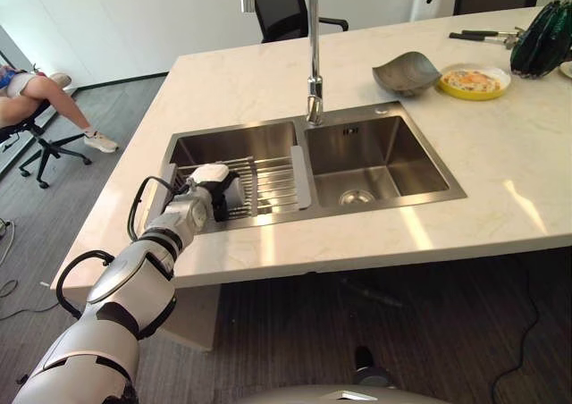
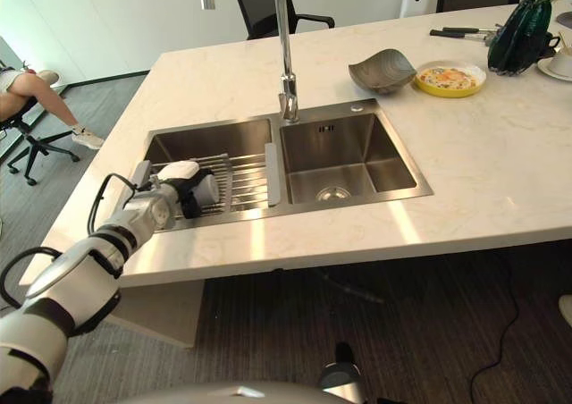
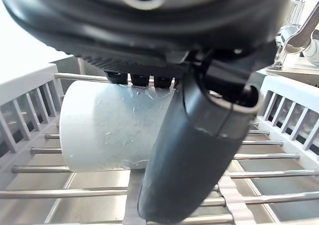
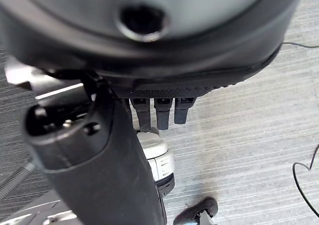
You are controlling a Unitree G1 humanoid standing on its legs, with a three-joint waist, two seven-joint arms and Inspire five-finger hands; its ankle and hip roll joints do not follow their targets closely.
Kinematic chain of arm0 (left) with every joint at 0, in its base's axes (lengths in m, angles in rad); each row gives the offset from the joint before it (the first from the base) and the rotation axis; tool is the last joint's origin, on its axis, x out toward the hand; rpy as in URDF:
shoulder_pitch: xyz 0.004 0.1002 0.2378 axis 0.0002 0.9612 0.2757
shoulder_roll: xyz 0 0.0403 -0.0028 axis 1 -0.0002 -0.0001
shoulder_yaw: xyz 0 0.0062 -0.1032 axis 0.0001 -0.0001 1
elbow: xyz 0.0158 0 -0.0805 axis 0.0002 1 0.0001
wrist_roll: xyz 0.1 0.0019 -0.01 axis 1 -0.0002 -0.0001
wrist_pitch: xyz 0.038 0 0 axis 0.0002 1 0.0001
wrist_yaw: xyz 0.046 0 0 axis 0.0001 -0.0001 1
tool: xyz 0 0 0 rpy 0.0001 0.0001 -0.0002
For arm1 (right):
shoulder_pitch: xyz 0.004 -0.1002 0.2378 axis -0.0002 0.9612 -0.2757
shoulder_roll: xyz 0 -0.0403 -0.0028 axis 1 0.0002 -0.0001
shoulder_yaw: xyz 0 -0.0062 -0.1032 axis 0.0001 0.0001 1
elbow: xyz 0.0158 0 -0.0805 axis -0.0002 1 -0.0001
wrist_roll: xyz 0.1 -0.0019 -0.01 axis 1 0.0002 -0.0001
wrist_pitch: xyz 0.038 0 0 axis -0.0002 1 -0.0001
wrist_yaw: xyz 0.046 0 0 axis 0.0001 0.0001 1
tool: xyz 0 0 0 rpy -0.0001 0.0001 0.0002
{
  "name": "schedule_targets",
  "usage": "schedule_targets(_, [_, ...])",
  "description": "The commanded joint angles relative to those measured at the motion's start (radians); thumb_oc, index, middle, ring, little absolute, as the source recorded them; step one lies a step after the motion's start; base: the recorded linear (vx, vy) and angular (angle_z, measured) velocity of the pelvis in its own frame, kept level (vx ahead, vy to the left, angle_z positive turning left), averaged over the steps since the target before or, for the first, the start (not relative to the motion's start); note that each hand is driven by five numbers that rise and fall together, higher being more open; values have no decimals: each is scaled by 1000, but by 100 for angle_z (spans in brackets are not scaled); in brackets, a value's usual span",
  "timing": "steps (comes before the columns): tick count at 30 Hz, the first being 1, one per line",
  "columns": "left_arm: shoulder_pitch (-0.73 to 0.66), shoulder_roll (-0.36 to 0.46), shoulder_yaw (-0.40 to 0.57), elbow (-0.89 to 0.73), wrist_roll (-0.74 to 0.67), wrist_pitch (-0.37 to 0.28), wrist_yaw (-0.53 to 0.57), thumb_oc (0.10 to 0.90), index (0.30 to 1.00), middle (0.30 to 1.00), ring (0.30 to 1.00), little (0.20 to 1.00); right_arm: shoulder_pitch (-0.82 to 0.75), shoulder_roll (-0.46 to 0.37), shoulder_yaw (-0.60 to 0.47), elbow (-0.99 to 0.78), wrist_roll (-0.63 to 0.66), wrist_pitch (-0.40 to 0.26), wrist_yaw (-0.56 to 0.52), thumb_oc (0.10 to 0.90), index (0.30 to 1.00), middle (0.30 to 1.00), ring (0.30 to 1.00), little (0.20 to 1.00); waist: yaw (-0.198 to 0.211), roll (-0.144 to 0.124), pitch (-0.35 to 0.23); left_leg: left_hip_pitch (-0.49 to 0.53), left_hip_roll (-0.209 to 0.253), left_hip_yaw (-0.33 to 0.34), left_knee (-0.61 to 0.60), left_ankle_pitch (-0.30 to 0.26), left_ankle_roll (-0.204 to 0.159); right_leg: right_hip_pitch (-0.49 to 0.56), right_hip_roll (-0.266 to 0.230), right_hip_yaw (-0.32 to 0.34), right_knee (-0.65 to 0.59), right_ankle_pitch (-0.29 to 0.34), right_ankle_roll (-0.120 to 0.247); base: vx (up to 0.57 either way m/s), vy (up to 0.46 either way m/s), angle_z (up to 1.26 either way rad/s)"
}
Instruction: Place the dishes in the dishwasher.
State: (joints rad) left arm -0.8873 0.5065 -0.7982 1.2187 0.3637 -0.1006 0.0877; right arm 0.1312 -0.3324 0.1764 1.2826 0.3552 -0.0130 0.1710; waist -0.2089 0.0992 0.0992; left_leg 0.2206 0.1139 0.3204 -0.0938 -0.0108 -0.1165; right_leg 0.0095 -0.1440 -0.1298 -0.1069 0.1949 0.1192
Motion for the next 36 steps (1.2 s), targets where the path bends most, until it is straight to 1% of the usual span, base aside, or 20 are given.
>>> schedule_targets(1, [-240, 76, 68, 97, -20, 6, 47, 800, 900, 900, 900, 900, -33, -37, 10, 33, 10, -12, 6, 800, 900, 900, 900, 900, 12, -20, 12, -43, -42, 17, 7, 11, 4, 113, -44, -66, 20, -165, 93, 0, 0, 0])
schedule_targets(11, [-226, 106, 90, 109, -44, 10, 29, 800, 900, 900, 900, 900, -40, -44, 5, 42, 11, -4, 14, 800, 900, 900, 900, 900, 20, -18, 12, -43, -46, 14, 7, 9, 7, 115, -45, -71, 20, -165, 92, 0, 0, 0])
schedule_targets(16, [-210, 115, 81, 83, -28, 1, 27, 800, 900, 900, 900, 900, -35, -49, -1, 42, 16, -5, 16, 800, 900, 900, 900, 900, 23, -18, 12, -44, -46, 12, 7, 8, 8, 115, -45, -73, 20, -166, 93, 0, 0, 0])
schedule_targets(17, [-196, 109, 57, 59, -13, -11, 6, 525, 488, 488, 488, 488, -36, -53, -4, 45, 12, -7, 16, 800, 900, 900, 900, 900, 24, -19, 12, -45, -47, 10, 7, 6, 9, 117, -46, -75, 20, -165, 93, 0, 0, 0])
schedule_targets(18, [-196, 109, 56, 59, -13, -11, 6, 456, 385, 385, 385, 385, -35, -53, -4, 45, 12, -7, 16, 800, 900, 900, 900, 900, 24, -19, 12, -45, -47, 10, 7, 6, 9, 117, -46, -75, 20, -165, 93, -7, 1, 3])
schedule_targets(19, [-191, 107, 40, 46, -2, -15, 3, 400, 300, 300, 300, 300, -36, -55, -5, 45, 14, -9, 14, 800, 900, 900, 900, 900, 26, -20, 11, -45, -47, 9, 7, 6, 9, 118, -46, -76, 20, -165, 93, 1, 0, 3])
schedule_targets(27, [-159, 102, 30, 45, 36, -15, 9, 400, 300, 300, 300, 300, -36, -61, -7, 38, 1, -16, 6, 800, 900, 900, 900, 900, 25, -25, 9, -42, -47, 12, 7, 2, 10, 118, -47, -76, 20, -164, 94, 0, 0, 0])
schedule_targets(30, [-148, 110, 33, 18, 55, -26, 35, 400, 300, 300, 300, 300, -32, -62, -9, 36, -3, -21, 3, 800, 900, 900, 900, 900, 26, -27, 9, -43, -48, 13, 7, 1, 10, 116, -48, -74, 20, -163, 94, 0, 0, 0])
schedule_targets(31, [-148, 135, 24, -44, 100, -44, 84, 400, 300, 300, 300, 300, -21, -54, -11, 27, 4, -31, 2, 800, 900, 900, 900, 900, 28, -28, 10, -43, -49, 11, 7, -1, 10, 117, -49, -76, 20, -164, 95, 0, 0, 0])
schedule_targets(32, [-147, 136, 24, -46, 101, -43, 84, 400, 300, 300, 300, 300, -20, -54, -11, 27, 4, -31, 2, 800, 900, 900, 900, 900, 28, -29, 10, -43, -49, 11, 7, -1, 10, 117, -49, -76, 20, -164, 95, 0, 0, 0])
schedule_targets(33, [-139, 155, 26, -99, 117, -49, 102, 400, 300, 300, 300, 300, -14, -51, -18, 22, 9, -33, 1, 800, 900, 900, 900, 900, 30, -29, 10, -43, -49, 11, 7, -2, 10, 118, -50, -77, 20, -164, 96, 0, 0, 0])
schedule_targets(34, [-125, 177, 35, -162, 129, -53, 121, 400, 300, 300, 300, 300, -5, -48, -26, 17, 13, -40, -2, 800, 900, 900, 900, 900, 33, -31, 10, -43, -49, 10, 7, -3, 10, 120, -51, -79, 20, -164, 97, 0, 0, 0])
schedule_targets(35, [-93, 209, 58, -287, 129, -65, 147, 400, 300, 300, 300, 300, 6, -40, -46, 11, 23, -46, -6, 800, 900, 900, 900, 900, 42, -33, 10, -43, -50, 5, 7, -5, 10, 123, -53, -87, 20, -165, 99, 0, 0, 0])
schedule_targets(36, [-81, 224, 76, -350, 123, -70, 155, 400, 300, 300, 300, 300, 9, -36, -54, 10, 27, -47, -8, 800, 900, 900, 900, 900, 46, -34, 9, -43, -51, 3, 7, -5, 10, 126, -54, -91, 20, -165, 99, 0, 0, 0])
